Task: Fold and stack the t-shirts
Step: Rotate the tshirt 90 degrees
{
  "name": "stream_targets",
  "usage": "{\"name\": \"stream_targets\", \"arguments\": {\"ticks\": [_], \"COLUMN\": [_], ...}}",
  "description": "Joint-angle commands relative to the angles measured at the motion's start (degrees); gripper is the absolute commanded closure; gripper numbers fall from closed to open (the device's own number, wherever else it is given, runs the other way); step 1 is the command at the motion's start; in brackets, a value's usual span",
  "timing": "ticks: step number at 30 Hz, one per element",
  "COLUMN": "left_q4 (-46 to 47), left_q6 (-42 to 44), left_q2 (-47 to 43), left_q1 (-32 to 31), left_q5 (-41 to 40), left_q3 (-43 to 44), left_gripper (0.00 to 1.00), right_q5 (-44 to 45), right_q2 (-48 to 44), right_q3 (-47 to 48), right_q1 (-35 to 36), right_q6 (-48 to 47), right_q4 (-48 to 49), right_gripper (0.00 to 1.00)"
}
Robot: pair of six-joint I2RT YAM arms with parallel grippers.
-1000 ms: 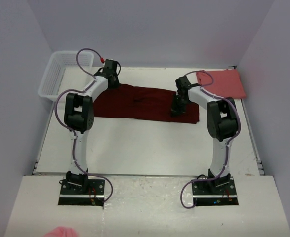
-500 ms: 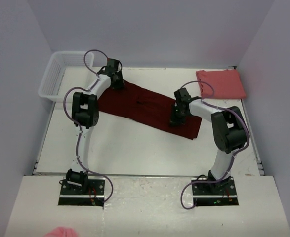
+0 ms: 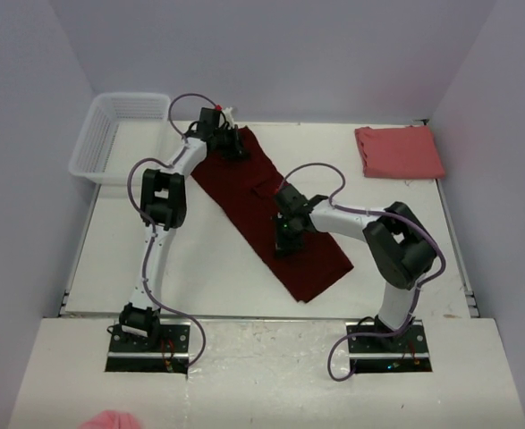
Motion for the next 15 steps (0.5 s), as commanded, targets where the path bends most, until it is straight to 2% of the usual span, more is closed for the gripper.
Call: {"name": "stream_targets", "arguments": {"ticks": [1,8,15], "left_q4": [4.5,10.8,14.4], "left_q6": [-2.3,-5.9,-6.8], "left_q2": [2.7,6.8,4.6], "left_q1": [-1.4,-2.1,-2.2], "left_q5": [12.5,20.0,24.1], "left_q3": [3.1,5.6,6.0], "left_gripper": [1.00,1.00,1.00], "right_q5": [-1.0,-1.7,-1.7], "right_q2": [6.0,12.9,15.6], "right_q3": [4.9,17.0,27.0], "right_q1": [5.7,11.3,12.2], "right_q6": [1.7,0.9,-1.9], "right_q4": [-2.2,-6.2,-9.5], "right_gripper": [1.00,1.00,1.00]}}
